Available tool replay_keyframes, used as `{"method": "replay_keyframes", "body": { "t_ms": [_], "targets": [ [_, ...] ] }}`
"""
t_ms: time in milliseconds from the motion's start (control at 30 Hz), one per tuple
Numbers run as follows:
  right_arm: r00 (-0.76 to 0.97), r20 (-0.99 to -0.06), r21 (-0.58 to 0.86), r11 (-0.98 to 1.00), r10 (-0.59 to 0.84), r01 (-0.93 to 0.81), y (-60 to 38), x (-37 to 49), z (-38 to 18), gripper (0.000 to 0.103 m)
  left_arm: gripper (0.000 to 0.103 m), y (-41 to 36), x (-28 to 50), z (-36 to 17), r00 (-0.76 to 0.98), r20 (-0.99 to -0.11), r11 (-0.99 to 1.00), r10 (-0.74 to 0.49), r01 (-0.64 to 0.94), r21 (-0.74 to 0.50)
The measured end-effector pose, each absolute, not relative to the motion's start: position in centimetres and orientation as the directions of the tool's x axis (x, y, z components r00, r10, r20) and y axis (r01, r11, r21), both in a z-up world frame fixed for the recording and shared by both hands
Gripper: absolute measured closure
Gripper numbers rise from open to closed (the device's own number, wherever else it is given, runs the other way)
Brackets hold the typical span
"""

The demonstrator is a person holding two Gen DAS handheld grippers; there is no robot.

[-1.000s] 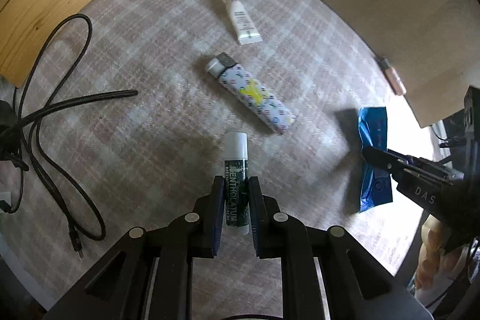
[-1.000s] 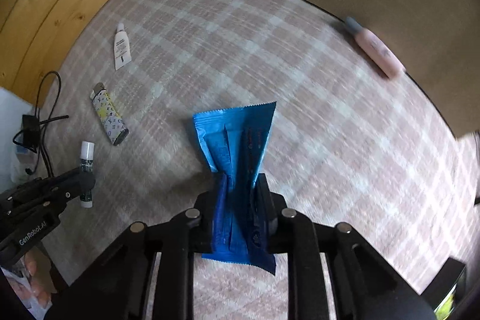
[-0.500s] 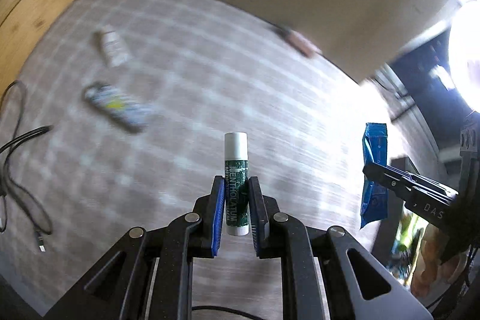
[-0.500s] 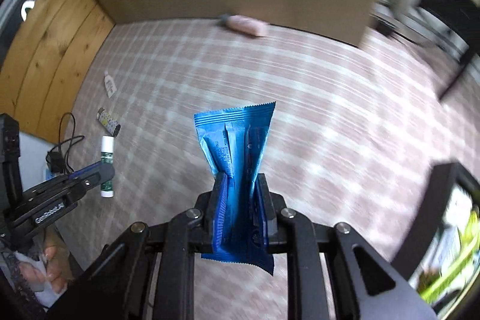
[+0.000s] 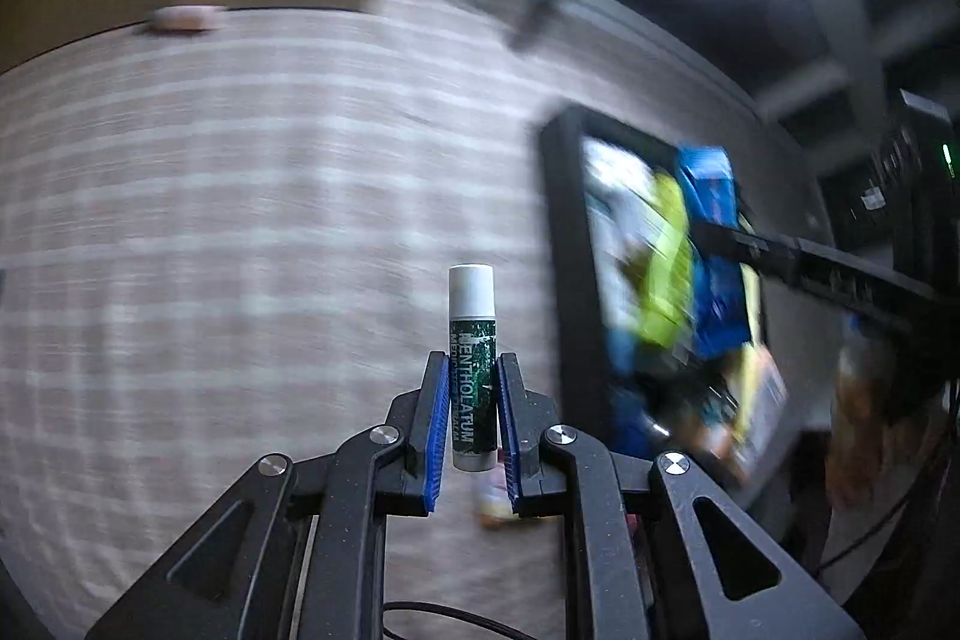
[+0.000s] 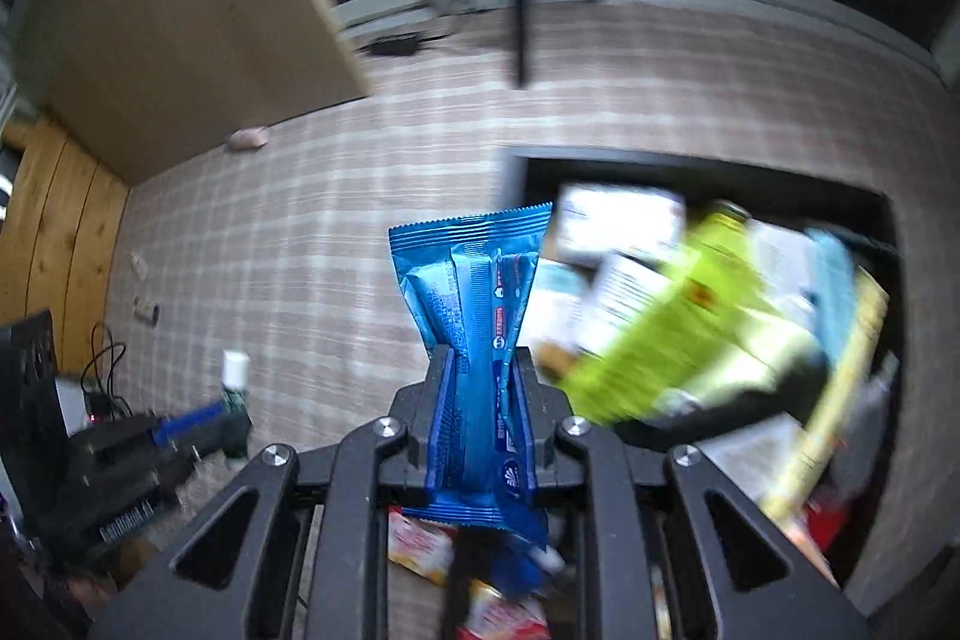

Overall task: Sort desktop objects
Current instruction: 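Carry lip balm and blue packet over the bin and open both grippers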

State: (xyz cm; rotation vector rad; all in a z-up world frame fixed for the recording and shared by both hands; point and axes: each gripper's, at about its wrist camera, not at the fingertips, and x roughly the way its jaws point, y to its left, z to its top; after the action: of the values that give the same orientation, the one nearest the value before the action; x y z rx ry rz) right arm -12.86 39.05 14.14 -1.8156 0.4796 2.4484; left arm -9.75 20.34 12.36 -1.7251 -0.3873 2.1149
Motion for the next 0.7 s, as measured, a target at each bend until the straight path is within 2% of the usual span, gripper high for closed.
{"method": "replay_keyframes", "body": {
  "t_ms": [267, 700],
  "targets": [
    [-0.3, -0.948, 0.206, -0.925, -0.108, -0.319, 44.1, -6.6, 14.6, 0.085, 0.089, 29.7, -5.6, 12.7, -0.067, -0.87, -0.847, 0.489, -0.272, -0.456],
    [-0.325, -0.942, 0.213, -0.902, -0.087, -0.375, 47.7, -1.7, 16.0, 0.085, 0.089, 34.7, -3.6, 12.7, -0.053, -0.882, -0.843, 0.469, -0.325, -0.429]
  ]
}}
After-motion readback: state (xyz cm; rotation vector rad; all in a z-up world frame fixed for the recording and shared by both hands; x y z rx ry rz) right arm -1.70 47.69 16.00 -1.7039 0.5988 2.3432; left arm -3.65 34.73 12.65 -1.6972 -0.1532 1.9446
